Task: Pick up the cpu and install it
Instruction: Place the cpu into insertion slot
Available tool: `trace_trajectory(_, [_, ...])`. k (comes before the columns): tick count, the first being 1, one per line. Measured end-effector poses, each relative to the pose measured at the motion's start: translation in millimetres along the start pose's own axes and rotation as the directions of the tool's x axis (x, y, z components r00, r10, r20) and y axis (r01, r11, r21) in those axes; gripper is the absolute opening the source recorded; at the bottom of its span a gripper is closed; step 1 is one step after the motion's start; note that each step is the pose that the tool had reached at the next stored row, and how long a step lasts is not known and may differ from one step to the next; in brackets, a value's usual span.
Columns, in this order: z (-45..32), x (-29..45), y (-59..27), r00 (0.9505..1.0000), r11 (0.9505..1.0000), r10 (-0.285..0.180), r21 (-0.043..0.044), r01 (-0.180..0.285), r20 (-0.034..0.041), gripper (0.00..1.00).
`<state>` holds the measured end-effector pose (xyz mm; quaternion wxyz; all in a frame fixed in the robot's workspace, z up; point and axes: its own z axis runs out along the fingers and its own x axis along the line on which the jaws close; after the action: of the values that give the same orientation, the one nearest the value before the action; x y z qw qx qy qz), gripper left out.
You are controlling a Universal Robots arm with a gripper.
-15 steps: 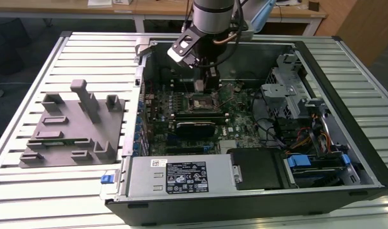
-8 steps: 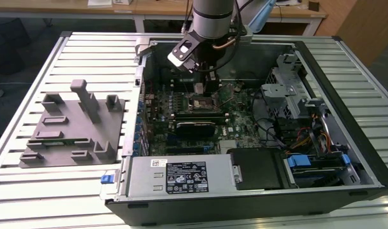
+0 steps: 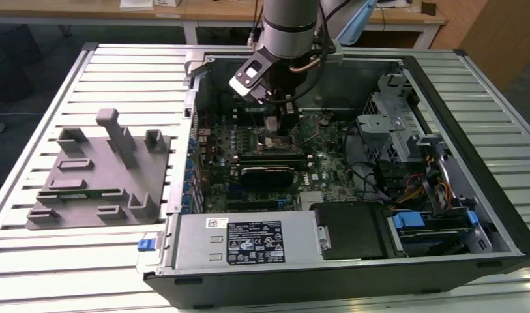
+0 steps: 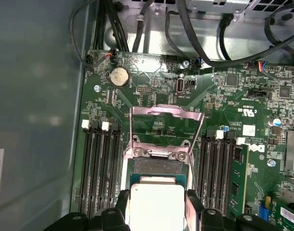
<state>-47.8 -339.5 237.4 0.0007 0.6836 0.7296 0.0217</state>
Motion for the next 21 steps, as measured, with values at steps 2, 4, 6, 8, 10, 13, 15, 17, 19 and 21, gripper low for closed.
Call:
trace_trajectory(2, [2.5, -0.1, -0.1, 1.0, 1.0, 0.0, 0.0001, 0.0, 0.0001, 0.54])
trace_trajectory(4, [4.9, -0.2, -0.1, 1.0, 1.0, 0.0, 0.0001, 0.0, 0.0002, 0.54])
trace_trajectory(6, [7.6, -0.2, -0.1, 1.0, 1.0, 0.0, 0.0001, 0.0, 0.0001, 0.54])
trace_trajectory(8, [9.9, -0.3, -0.2, 1.0, 1.0, 0.001, 0.0001, -0.001, 0.0002, 0.54])
trace_trajectory(10, [12.1, -0.4, -0.2, 1.0, 1.0, 0.002, 0.0, -0.002, 0.0001, 0.54])
trace_trajectory(13, [14.9, -0.6, -0.3, 1.0, 1.0, 0.006, -0.0001, -0.006, 0.0003, 0.54])
trace_trajectory(15, [15.8, -0.7, -0.4, 1.0, 1.0, 0.007, -0.0001, -0.007, 0.0004, 0.54])
trace_trajectory(17, [16.5, -0.7, -0.4, 1.0, 1.0, 0.007, -0.0001, -0.007, 0.0003, 0.54])
trace_trajectory(19, [17.2, -0.7, -0.4, 1.0, 1.0, 0.007, -0.0001, -0.007, 0.0003, 0.54])
trace_trajectory(21, [18.0, -0.8, -0.4, 1.0, 1.0, 0.007, -0.0001, -0.007, 0.0005, 0.54])
